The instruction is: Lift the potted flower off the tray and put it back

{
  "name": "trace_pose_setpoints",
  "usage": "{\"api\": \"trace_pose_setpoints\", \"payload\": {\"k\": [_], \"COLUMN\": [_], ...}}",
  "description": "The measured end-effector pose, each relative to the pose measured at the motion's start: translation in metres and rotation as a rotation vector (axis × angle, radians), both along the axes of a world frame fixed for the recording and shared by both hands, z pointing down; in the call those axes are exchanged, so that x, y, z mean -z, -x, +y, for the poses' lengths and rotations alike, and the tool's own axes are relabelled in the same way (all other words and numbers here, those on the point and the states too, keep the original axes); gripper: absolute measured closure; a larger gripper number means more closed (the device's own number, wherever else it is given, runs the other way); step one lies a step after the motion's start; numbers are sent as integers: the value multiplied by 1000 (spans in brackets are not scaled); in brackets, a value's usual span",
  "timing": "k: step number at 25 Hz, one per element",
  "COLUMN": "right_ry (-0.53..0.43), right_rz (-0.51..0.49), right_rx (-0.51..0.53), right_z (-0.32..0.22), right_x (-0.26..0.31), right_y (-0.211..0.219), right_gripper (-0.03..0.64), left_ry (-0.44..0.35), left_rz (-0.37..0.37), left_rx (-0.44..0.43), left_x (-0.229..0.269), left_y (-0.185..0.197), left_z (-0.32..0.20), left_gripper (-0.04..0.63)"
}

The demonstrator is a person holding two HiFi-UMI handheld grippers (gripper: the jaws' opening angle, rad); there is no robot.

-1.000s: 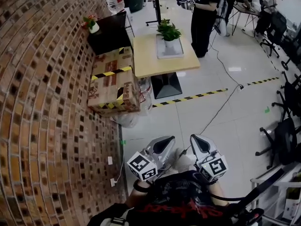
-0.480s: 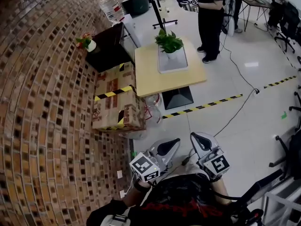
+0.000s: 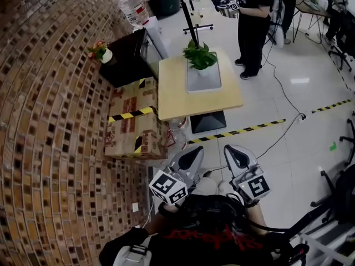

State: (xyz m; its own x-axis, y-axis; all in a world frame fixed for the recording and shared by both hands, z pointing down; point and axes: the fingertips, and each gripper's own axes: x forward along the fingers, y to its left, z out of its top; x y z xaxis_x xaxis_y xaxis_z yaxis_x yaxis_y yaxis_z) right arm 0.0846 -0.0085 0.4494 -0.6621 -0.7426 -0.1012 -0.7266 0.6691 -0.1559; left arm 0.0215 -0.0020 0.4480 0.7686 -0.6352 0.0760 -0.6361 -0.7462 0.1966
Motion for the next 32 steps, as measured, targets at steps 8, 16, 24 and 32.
{"api": "trace_pose_setpoints", "payload": {"k": [8, 16, 24, 32], "right_ry": [-91, -91, 8, 120], "right_rz": [-46, 36, 46, 213], "right_rx": [3, 4, -66, -77], "right_z": [-67, -204, -327, -434], "right_x": [23, 0, -27, -93], "right_y": [4, 73, 119, 144], "right_gripper": [614, 614, 536, 131], "left_ry": [-32, -154, -139, -83], "left_rz": [39, 48, 61, 93], "left_rx": [8, -226, -244, -153], "left_x": [9, -10, -14, -15], "left_y": [1, 30, 93, 133], "left_z": [-75, -175, -302, -393], "left_gripper": [592, 502, 539, 500]}}
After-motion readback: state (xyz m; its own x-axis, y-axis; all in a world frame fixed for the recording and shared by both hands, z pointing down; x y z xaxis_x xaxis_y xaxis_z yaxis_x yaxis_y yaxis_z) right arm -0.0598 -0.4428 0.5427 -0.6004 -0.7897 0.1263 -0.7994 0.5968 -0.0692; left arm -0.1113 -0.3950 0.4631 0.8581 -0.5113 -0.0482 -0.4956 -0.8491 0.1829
